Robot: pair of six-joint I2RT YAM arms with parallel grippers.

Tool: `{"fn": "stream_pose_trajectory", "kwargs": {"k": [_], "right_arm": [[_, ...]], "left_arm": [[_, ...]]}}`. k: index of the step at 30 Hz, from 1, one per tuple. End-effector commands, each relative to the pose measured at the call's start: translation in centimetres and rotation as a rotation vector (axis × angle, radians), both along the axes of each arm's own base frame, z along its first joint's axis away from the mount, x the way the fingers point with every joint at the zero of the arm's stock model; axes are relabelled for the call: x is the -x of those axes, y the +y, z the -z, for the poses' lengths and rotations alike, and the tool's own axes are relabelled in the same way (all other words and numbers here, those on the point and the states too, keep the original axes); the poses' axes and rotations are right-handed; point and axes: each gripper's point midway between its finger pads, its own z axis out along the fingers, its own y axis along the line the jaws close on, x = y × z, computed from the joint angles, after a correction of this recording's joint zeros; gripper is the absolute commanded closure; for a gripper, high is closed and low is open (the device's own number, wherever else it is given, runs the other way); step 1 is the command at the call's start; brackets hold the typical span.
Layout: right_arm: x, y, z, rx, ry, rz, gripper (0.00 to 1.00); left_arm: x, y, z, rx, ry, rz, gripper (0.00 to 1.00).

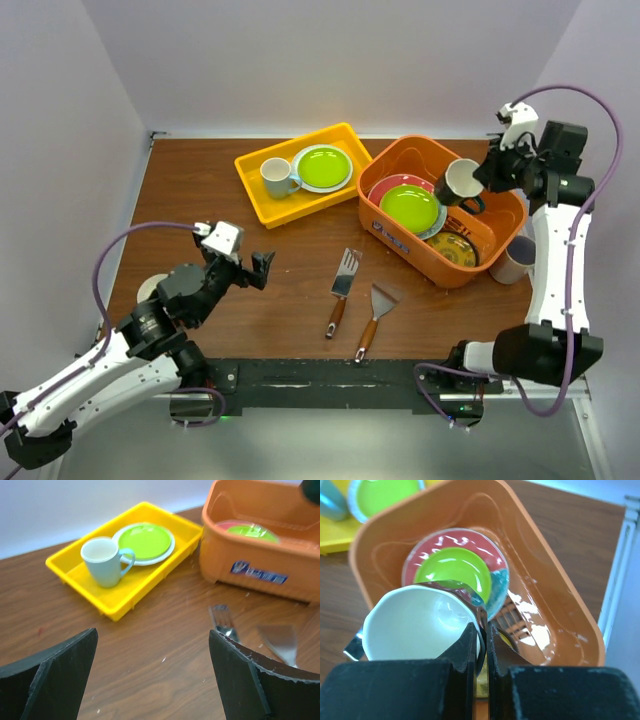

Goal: Place the mixed dishes into the plastic bin
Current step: Place the cup in the plastic bin.

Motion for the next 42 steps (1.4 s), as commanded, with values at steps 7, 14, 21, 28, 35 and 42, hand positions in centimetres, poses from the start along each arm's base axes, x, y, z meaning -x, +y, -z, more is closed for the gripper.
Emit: {"fn": "stream_pose_trajectory", "kwargs": {"k": [7, 14, 21, 28, 35, 42], "right_arm": [[-1.1, -2.9, -0.2, 0.056, -0.012, 0.008, 1.0], [-1.3, -3.8, 2.8, 0.06, 0.068, 0.01, 1.0], [-1.7, -4.2, 5.5, 0.069, 0.142, -0.008, 1.0], [-1.9, -4.8, 8.1, 0.074, 0.202, -0.006, 1.0], [-2.0, -5.0, 10.0, 0.076, 0.246, -0.017, 1.0], [-1.9, -5.1, 11.5, 0.079, 0.286, -0.021, 1.0]], "left_arm": [[-0.6, 1.0, 2.9, -0.095, -0.001, -0.038, 0.02], [-0.5, 1.2, 2.6, -0.082, -0.008, -0.034, 0.0], [-0.5, 1.2, 2.7, -0.081, -0.008, -0.033, 0.0], [-0.5, 1.2, 2.6, -0.081, -0.01, -0.029, 0.0], [-0.5, 1.2, 2.7, -0.081, -0.009, -0.026, 0.0], [-0.6, 1.2, 2.7, -0.081, -0.008, -0.026, 0.0]]}}
